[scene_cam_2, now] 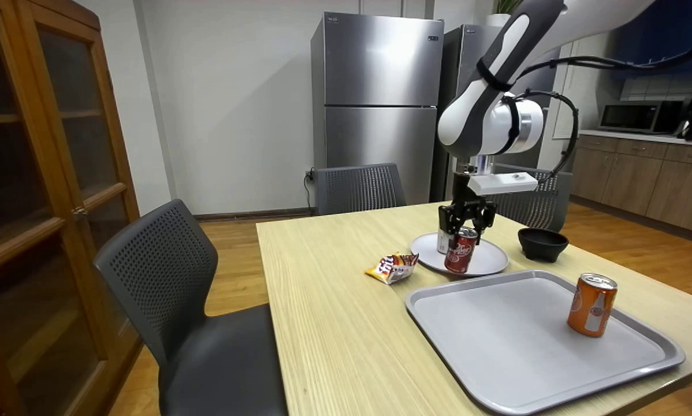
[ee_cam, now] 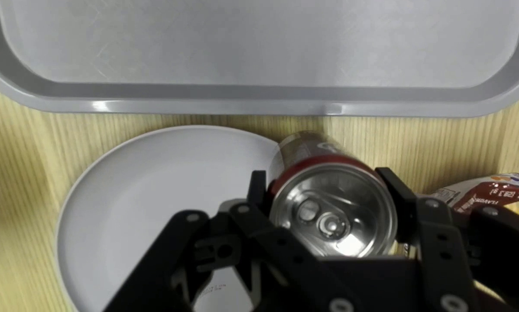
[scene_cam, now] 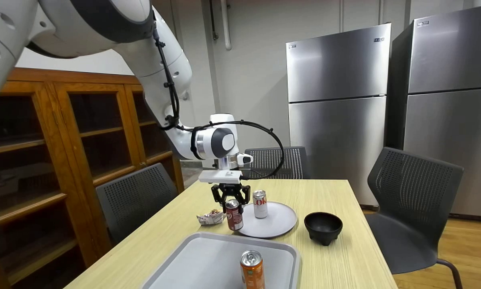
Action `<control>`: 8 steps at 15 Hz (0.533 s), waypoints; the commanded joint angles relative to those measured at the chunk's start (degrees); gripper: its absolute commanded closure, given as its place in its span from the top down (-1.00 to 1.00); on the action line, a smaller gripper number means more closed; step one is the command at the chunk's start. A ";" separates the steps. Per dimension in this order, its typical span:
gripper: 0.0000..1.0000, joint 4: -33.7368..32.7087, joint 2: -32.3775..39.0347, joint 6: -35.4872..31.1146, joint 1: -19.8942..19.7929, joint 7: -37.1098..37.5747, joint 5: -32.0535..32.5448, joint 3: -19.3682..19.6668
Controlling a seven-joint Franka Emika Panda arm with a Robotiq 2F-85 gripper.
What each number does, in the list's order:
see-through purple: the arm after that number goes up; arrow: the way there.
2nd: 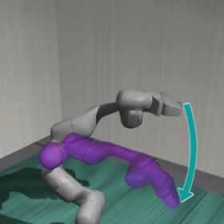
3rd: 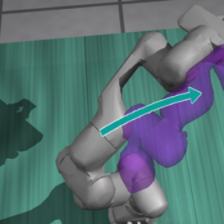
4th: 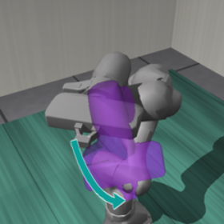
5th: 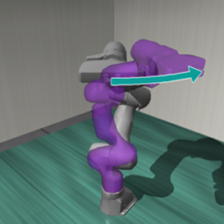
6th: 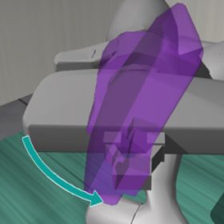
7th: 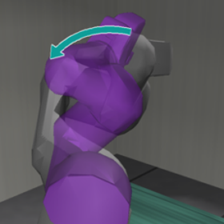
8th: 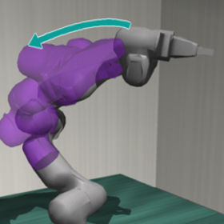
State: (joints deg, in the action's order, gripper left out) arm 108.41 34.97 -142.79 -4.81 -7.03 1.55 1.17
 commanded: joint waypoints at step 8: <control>-0.23 -16.65 8.24 12.12 -1.23 -1.13 -0.98 -0.68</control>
State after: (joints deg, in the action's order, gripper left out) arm 97.51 40.65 -135.03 -5.28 -7.06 1.47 1.17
